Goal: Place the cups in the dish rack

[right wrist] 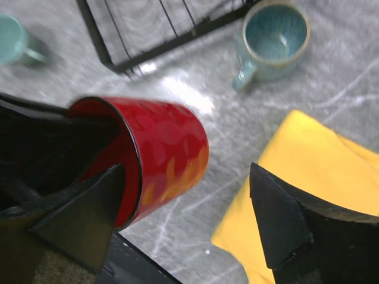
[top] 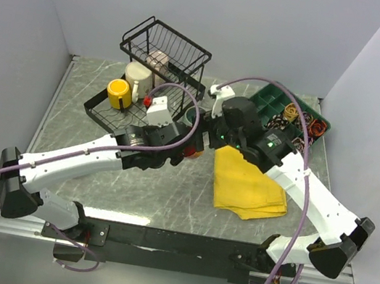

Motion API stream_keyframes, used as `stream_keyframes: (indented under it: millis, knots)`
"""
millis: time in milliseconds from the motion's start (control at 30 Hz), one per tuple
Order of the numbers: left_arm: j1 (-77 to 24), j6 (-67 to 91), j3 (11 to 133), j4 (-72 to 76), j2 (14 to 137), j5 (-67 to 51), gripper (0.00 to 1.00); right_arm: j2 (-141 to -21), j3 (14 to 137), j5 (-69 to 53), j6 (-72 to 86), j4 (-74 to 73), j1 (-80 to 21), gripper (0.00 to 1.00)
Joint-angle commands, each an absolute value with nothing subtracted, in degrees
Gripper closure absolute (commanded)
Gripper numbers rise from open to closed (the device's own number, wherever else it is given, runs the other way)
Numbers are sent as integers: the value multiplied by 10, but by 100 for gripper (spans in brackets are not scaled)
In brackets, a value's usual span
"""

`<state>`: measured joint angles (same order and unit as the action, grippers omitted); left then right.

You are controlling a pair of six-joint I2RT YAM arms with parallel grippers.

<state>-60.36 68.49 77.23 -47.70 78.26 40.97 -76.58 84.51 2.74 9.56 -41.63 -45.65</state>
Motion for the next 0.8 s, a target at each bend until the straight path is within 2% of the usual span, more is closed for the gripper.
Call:
stream_keyframes:
  millis: [0, 100, 200, 367, 500, 600, 667, 700, 767]
  knots:
    - [-608, 717, 805, -447, 789, 447, 99, -758, 805, 93, 86, -399, -482, 11]
    - [-607, 729, 809, -454, 801, 446, 99, -776, 806, 118, 83, -395, -492, 13]
    - [-607, 735, 807, -448, 805, 440, 99, -792, 812, 120, 89, -386, -495, 25]
    - [-607, 749, 806, -447, 803, 442, 99, -813, 832, 118, 91, -389, -496, 29]
    - [-607, 758, 800, -436, 801, 445, 99, -818, 833, 103, 103, -389, -496, 40]
    - [-607, 763, 797, -431, 804, 443, 99, -820, 840, 100, 105, -389, -496, 65]
    - [-608, 764, 802, -433, 812, 444, 99, -824, 844, 105, 101, -389, -495, 75]
    - [-607, 765, 806, -435, 815, 445, 99, -825, 846, 106, 100, -388, -495, 83]
    - [-607, 766, 809, -434, 820, 444, 99, -828, 848, 106, 98, -388, -495, 90]
